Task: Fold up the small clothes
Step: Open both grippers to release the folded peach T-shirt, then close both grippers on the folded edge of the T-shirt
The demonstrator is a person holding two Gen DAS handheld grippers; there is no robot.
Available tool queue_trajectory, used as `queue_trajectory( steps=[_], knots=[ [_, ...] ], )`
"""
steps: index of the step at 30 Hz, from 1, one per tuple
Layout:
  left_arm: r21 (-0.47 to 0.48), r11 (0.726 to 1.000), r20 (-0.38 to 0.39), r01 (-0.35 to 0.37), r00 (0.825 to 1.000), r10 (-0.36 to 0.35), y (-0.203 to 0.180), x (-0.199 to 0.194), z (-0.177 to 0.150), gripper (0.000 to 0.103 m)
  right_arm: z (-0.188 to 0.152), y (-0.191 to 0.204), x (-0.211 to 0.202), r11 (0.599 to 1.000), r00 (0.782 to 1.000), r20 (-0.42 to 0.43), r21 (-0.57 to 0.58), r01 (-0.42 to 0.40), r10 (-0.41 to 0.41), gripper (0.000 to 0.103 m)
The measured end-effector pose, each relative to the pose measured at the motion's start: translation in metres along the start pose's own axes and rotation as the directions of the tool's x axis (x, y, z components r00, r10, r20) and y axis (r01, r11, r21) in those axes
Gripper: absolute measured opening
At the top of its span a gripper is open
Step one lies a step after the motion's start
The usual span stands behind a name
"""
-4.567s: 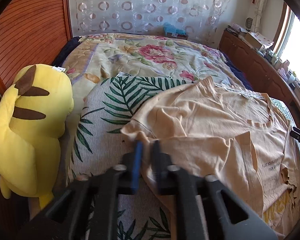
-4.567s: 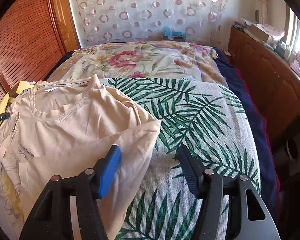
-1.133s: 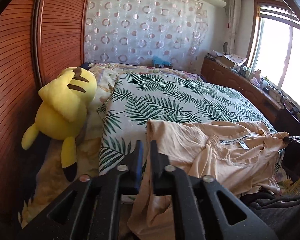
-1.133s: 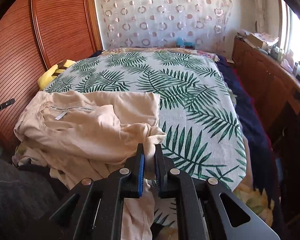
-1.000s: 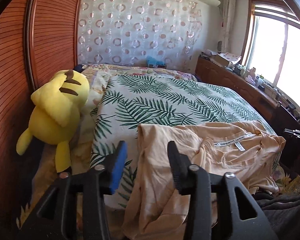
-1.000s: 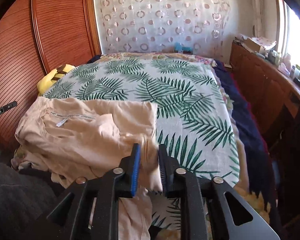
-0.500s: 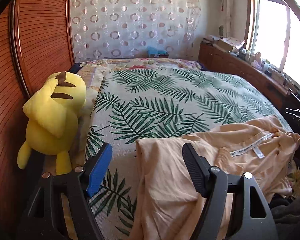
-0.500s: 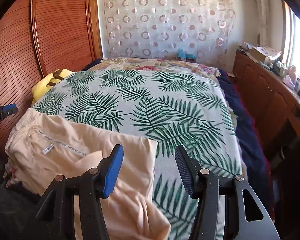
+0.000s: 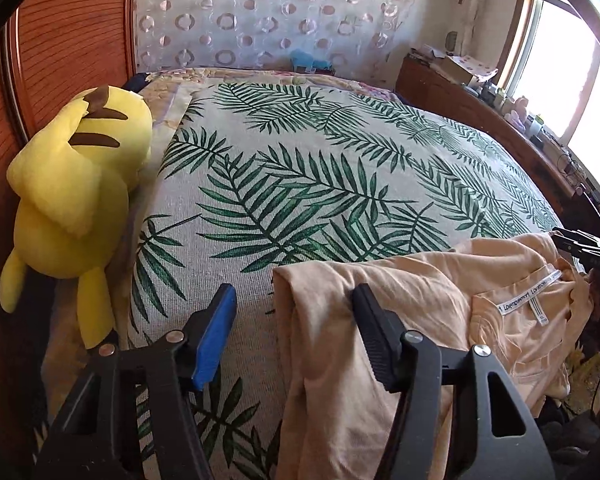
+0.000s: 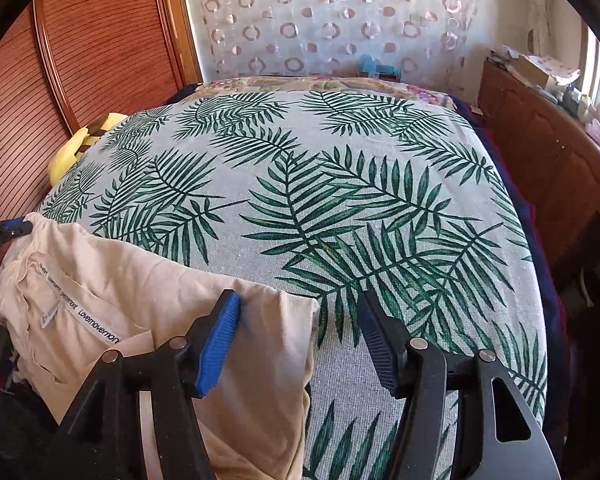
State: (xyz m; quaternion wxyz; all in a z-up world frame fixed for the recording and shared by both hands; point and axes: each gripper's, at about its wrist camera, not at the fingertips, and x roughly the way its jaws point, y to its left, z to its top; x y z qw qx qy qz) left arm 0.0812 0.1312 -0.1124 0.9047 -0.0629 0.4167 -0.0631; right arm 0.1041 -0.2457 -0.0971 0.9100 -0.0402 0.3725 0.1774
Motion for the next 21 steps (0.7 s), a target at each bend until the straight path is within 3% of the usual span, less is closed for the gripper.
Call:
queue_trajectory(
  steps=[9, 11, 12, 14, 16, 21],
  knots=[
    [0.020, 1.000, -0.002, 0.013, 1.000, -0.013, -0.002, 0.006, 0.004, 0.055, -0.006, 0.008, 0.007, 1.000, 1.000, 0.002, -0.022, 0.012, -0.012, 0.063],
    [0.029, 0.999, -0.003, 0.020, 1.000, -0.020, -0.003, 0.007, 0.005, 0.045, -0.007, 0.008, 0.007, 1.000, 1.000, -0.001, -0.022, 0.011, -0.011, 0.063],
    [0.032, 0.999, -0.005, 0.034, 0.999, -0.034, -0.004, 0.006, 0.005, 0.033, -0.007, 0.009, 0.006, 1.000, 1.000, -0.002, -0.023, 0.010, -0.010, 0.060],
    [0.023, 0.997, -0.011, 0.075, 0.997, -0.075, -0.004, 0.006, 0.003, 0.018, -0.010, 0.011, 0.004, 0.999, 1.000, 0.001, -0.034, -0.009, 0.009, 0.038],
    [0.014, 0.997, -0.004, 0.077, 0.997, -0.077, -0.005, 0.004, 0.001, 0.011, -0.011, 0.013, 0.001, 0.999, 0.999, -0.006, -0.020, -0.051, 0.051, 0.015],
    [0.026, 0.994, 0.121, 0.102, 0.987, -0.104, -0.018, -0.043, 0.000, 0.009, -0.018, 0.023, -0.025, 0.999, 0.996, 0.079, 0.012, -0.039, 0.038, 0.009]
  ],
)
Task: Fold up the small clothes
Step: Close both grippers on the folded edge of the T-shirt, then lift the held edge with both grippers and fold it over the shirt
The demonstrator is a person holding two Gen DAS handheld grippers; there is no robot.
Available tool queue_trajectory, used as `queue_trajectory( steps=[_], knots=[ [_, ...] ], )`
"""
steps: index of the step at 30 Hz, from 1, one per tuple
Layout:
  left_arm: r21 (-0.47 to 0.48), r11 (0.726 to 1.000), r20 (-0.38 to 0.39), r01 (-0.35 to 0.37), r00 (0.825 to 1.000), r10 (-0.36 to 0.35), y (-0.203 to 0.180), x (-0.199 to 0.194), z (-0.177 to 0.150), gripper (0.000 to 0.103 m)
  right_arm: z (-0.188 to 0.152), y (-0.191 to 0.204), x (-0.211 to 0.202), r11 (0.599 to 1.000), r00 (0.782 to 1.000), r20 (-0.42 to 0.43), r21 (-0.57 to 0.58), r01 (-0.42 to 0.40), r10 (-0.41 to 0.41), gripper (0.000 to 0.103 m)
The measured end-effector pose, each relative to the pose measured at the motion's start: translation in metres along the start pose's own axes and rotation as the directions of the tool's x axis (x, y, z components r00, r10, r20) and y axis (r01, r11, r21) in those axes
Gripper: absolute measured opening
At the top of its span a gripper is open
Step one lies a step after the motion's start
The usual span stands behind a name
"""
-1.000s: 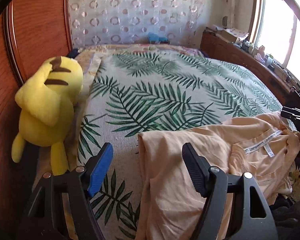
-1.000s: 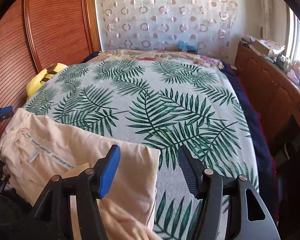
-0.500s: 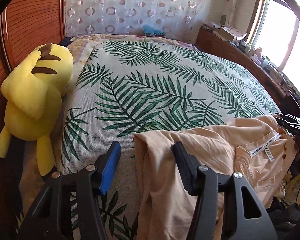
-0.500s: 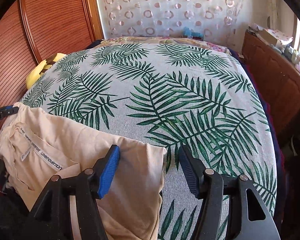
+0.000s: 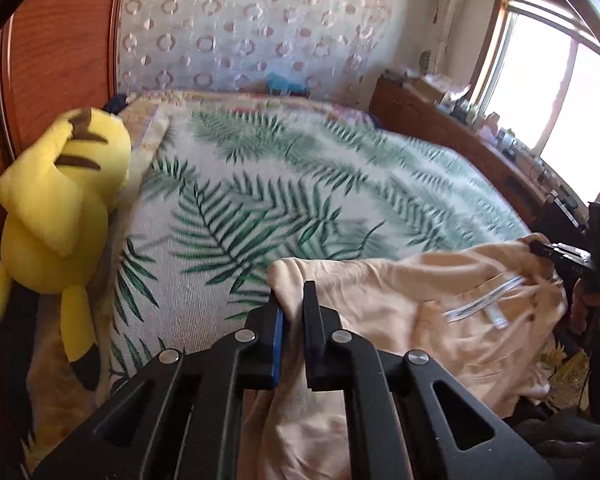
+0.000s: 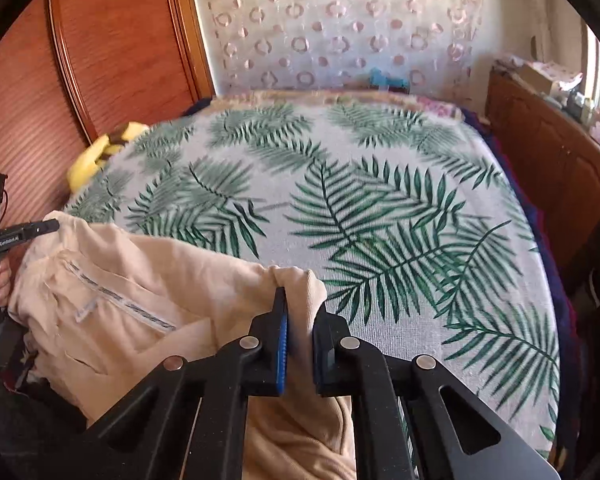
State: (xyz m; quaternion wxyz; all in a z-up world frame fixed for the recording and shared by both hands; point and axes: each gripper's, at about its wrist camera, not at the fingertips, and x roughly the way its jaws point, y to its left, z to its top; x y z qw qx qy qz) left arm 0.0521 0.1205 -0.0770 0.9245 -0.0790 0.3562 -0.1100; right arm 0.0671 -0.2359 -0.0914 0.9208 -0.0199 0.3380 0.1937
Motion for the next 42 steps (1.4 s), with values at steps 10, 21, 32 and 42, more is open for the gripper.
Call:
queue_trajectory(
  steps=[10, 21, 32, 42],
  knots=[
    [0.028, 0.997, 0.313, 0.074, 0.947, -0.079, -0.038, -0.132, 0.029, 0.008, 0.012, 0.008, -0.140, 0.999, 0.956, 0.289, -0.003, 0.044, -0.041, 0.008],
    [0.095, 0.993, 0.540, 0.076, 0.833, -0.116, -0.061, -0.215, 0.071, 0.008, 0.031, 0.027, -0.274, 0.987, 0.857, 0.511, -0.097, 0.128, -0.061, 0.008],
    [0.151, 0.989, 0.664, -0.007, 0.741, -0.096, -0.069, -0.257, 0.145, 0.008, 0.058, 0.047, -0.361, 0.965, 0.739, 0.672, -0.159, 0.210, -0.050, 0.008],
    [0.110, 0.984, 0.572, -0.138, 0.819, 0.051, -0.042, -0.140, 0.216, 0.008, 0.143, 0.041, -0.275, 0.931, 0.785, 0.606, -0.196, 0.307, -0.131, 0.008]
  ],
)
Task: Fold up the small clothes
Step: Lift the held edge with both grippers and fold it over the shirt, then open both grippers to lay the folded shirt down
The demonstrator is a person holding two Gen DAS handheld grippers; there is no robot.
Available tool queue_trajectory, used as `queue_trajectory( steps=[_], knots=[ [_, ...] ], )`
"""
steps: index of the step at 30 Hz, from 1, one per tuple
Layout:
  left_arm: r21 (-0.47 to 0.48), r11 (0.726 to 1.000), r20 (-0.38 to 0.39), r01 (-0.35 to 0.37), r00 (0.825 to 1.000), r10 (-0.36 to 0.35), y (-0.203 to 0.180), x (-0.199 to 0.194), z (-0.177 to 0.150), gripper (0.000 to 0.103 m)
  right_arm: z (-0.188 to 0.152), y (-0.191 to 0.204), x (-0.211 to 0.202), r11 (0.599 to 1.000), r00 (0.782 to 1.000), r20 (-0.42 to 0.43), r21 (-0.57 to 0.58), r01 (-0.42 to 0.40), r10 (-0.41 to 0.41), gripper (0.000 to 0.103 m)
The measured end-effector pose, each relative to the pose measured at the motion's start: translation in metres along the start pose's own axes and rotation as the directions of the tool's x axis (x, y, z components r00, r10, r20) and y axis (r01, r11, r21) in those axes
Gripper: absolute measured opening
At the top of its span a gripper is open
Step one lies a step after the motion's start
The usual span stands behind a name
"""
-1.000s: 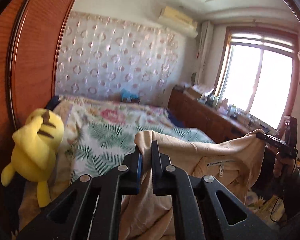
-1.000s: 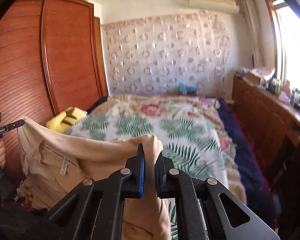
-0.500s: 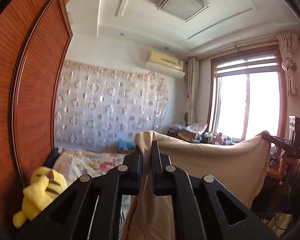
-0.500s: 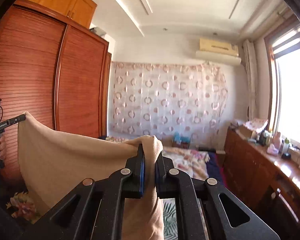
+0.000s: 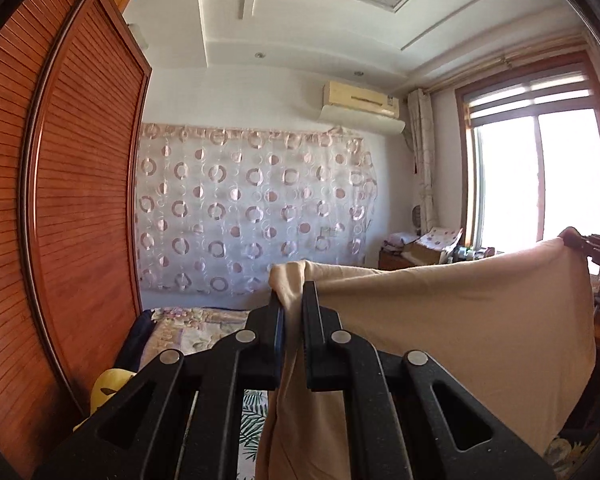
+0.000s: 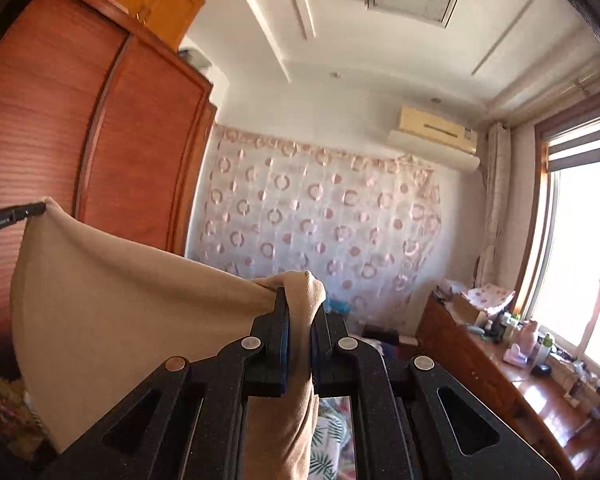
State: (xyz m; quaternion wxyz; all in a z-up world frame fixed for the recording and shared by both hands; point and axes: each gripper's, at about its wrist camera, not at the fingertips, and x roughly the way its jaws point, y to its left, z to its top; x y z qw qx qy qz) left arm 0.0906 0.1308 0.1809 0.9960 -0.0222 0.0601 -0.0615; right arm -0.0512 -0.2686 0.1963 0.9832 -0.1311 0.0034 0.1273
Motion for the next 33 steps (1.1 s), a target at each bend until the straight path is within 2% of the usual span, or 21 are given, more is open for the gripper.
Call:
queue_trajectory(
  steps=[2, 4, 7, 11, 18, 22, 26, 28, 30, 32, 33],
  knots=[
    [0.002, 1.000, -0.055, -0.011, 0.998, 0.011, 0.006, 0.041, -0.020, 0.008, -0.001, 0.005, 0.048, 1.000, 0.998, -0.059, -0.013, -0.007, 0.007, 0.008],
    [0.034, 0.999, -0.128, -0.036, 0.991, 0.040, 0.007, 0.086, -0.046, 0.008, -0.020, 0.010, 0.099, 0.999, 0.992, -0.127, -0.034, -0.006, 0.002, 0.008],
    [0.057, 0.997, -0.238, -0.052, 0.969, 0.064, 0.016, 0.152, -0.086, 0.008, -0.056, 0.027, 0.171, 0.995, 0.973, -0.230, -0.094, -0.016, -0.006, 0.008],
    [0.079, 0.994, -0.326, -0.073, 0.941, 0.095, 0.020, 0.209, -0.120, 0.008, -0.102, 0.046, 0.254, 0.993, 0.942, -0.336, -0.105, -0.049, 0.011, 0.008],
    [0.048, 0.997, -0.429, -0.065, 0.900, 0.079, 0.028, 0.272, -0.152, 0.008, -0.151, 0.049, 0.356, 0.997, 0.897, -0.437, -0.012, -0.075, 0.063, 0.008],
    [0.052, 0.998, -0.464, -0.038, 0.884, 0.058, 0.024, 0.291, -0.162, 0.008, -0.138, 0.025, 0.413, 0.997, 0.868, -0.491, 0.015, -0.081, 0.077, 0.008],
    [0.052, 0.999, -0.507, -0.007, 0.861, 0.032, 0.022, 0.310, -0.173, 0.008, -0.132, 0.010, 0.437, 0.995, 0.840, -0.534, 0.048, -0.084, 0.096, 0.008],
    [0.064, 0.998, -0.522, 0.011, 0.852, 0.024, 0.020, 0.315, -0.179, 0.008, -0.127, 0.008, 0.436, 0.994, 0.825, -0.555, 0.062, -0.086, 0.105, 0.008],
    [0.089, 0.996, -0.530, 0.020, 0.848, 0.031, 0.018, 0.322, -0.181, 0.011, -0.129, 0.006, 0.444, 0.994, 0.810, -0.577, 0.070, -0.083, 0.108, 0.008],
    [0.103, 0.994, -0.524, 0.029, 0.851, 0.029, 0.018, 0.320, -0.180, 0.012, -0.132, 0.003, 0.445, 0.993, 0.799, -0.589, 0.091, -0.077, 0.117, 0.008],
    [0.107, 0.994, -0.519, 0.032, 0.854, 0.029, 0.017, 0.317, -0.179, 0.014, -0.131, 0.001, 0.446, 0.992, 0.796, -0.593, 0.101, -0.072, 0.118, 0.011]
  ],
)
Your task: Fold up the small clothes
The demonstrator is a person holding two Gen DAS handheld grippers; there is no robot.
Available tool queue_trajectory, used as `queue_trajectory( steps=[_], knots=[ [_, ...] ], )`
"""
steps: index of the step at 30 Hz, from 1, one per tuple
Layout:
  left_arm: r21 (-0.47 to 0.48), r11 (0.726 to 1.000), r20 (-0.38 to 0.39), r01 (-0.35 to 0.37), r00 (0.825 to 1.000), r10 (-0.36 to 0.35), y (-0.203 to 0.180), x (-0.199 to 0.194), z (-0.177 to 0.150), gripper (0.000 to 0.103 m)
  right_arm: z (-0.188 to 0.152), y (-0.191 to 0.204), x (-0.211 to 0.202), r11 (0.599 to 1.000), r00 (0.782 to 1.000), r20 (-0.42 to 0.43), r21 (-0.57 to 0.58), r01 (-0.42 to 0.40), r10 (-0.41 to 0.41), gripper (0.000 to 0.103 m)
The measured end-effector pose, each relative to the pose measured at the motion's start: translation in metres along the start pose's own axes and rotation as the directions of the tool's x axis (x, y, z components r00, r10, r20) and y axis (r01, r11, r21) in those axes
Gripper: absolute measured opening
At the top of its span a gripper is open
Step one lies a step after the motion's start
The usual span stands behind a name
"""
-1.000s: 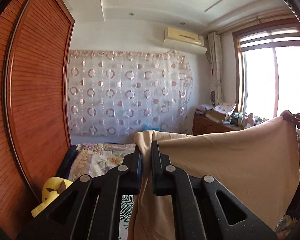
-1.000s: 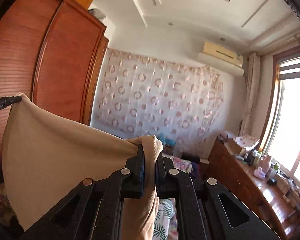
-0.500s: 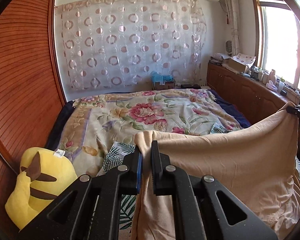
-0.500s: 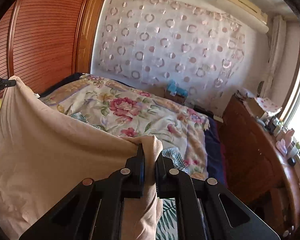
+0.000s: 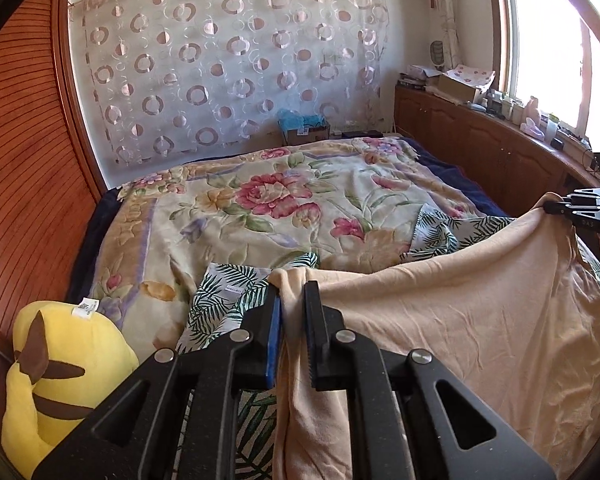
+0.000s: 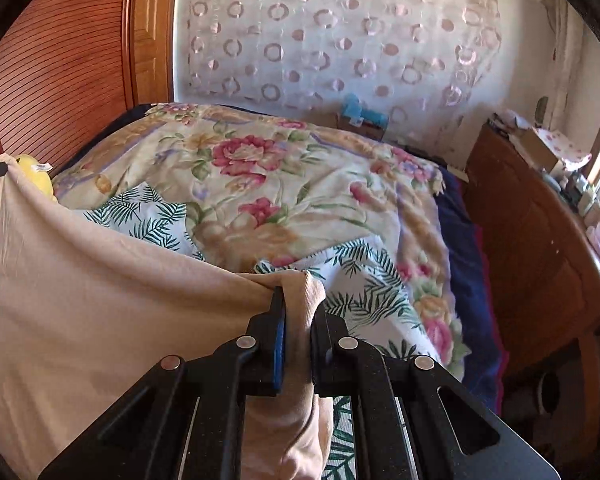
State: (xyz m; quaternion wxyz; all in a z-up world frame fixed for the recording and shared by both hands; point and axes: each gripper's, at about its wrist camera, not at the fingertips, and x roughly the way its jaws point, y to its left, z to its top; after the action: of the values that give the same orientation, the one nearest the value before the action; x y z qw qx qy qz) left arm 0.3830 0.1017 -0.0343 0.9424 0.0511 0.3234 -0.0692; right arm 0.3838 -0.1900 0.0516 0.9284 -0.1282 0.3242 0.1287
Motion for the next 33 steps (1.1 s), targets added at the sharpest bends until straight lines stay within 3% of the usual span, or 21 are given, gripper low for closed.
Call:
queue_trajectory(
  steps=[1, 4, 7, 11, 15, 19, 24, 33],
  knots=[
    [0.003, 1.000, 0.003, -0.003, 1.000, 0.003, 0.001, -0.003, 0.000, 0.018, 0.001, -0.001, -0.002, 1.000, 1.000, -0.002, 0.010, 0.001, -0.001, 0.018],
    [0.004, 1.000, 0.007, 0.014, 1.000, -0.014, 0.002, -0.015, -0.003, 0.041, -0.002, -0.003, -0.006, 0.999, 1.000, -0.002, 0.034, 0.027, -0.027, 0.031],
    [0.005, 0.999, -0.016, 0.042, 0.999, -0.042, 0.000, -0.029, -0.009, 0.045, -0.007, -0.007, -0.019, 0.997, 0.999, -0.010, 0.063, 0.040, -0.039, 0.035],
    [-0.020, 0.997, -0.022, 0.068, 0.997, -0.069, -0.002, -0.049, -0.027, 0.082, -0.024, -0.011, -0.053, 0.992, 1.000, 0.021, 0.129, 0.010, -0.012, 0.045],
    [-0.049, 0.995, -0.061, 0.086, 0.994, -0.089, -0.006, -0.065, -0.051, 0.082, -0.056, -0.004, -0.089, 0.986, 0.999, 0.034, 0.163, -0.022, 0.017, 0.053],
    [-0.050, 0.996, -0.096, 0.067, 0.993, -0.072, -0.015, -0.078, -0.074, 0.082, -0.087, 0.006, -0.123, 0.985, 0.998, 0.018, 0.160, -0.056, 0.054, 0.053],
    [-0.071, 0.992, -0.148, 0.101, 0.983, -0.111, -0.026, -0.081, -0.103, 0.082, -0.120, 0.019, -0.158, 0.982, 0.996, -0.024, 0.167, -0.084, 0.089, 0.053],
    [-0.053, 0.995, -0.217, 0.090, 0.971, -0.099, -0.037, -0.067, -0.130, 0.082, -0.145, 0.028, -0.164, 0.973, 0.982, -0.119, 0.198, -0.118, 0.144, 0.053]
  ],
)
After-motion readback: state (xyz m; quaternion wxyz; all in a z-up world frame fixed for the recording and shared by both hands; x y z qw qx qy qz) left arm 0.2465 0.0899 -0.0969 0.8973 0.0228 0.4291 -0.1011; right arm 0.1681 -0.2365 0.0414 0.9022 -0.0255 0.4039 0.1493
